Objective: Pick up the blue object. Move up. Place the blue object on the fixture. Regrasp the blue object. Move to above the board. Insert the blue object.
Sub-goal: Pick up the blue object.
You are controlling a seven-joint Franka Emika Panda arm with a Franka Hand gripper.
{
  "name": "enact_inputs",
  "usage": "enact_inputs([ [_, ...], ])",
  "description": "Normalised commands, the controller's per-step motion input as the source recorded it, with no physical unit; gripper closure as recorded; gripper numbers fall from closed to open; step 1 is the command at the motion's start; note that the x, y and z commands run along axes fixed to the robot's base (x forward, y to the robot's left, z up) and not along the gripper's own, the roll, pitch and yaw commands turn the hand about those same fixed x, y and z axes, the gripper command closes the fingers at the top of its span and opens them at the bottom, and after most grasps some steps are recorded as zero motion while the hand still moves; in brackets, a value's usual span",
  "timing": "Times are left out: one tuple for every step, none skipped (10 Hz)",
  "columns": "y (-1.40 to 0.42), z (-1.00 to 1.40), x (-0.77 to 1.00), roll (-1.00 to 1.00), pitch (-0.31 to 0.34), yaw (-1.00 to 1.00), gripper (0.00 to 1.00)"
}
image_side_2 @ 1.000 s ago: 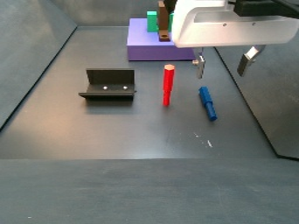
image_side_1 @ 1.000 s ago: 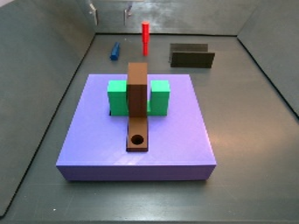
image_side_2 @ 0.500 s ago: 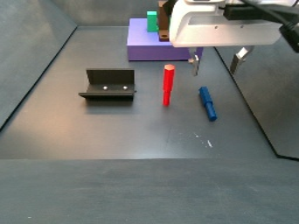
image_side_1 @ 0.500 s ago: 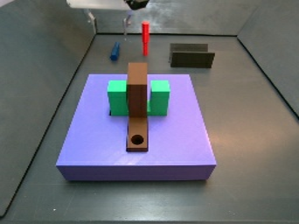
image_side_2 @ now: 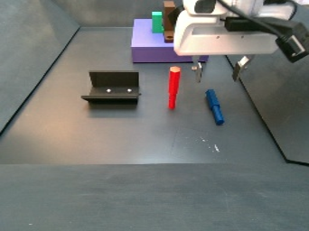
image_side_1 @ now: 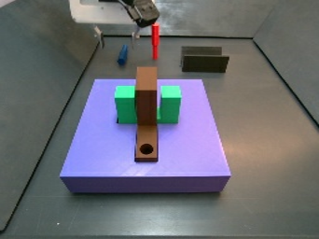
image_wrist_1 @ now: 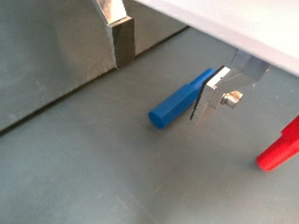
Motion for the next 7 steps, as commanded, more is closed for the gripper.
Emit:
enact_inputs([
  [-0.07, -0.35, 0.00, 0.14, -0.083, 0.00, 0.00],
  [0.00, -0.32, 0.00, 0.13, -0.071, -0.03, 0.00],
  [0.00, -0.25, 0.00, 0.13, -0.043, -0.05, 0.00],
  [0.00, -0.24, 0.00, 0.13, -0.036, -0.05, 0.00],
  [0.00, -0.25, 0.00, 0.11, -0.033, -0.03, 0.00],
  [0.00, -0.23, 0.02, 0.09, -0.024, -0.03, 0.00],
  [0.01, -0.22, 0.02, 0.07, -0.019, -0.03, 0.00],
])
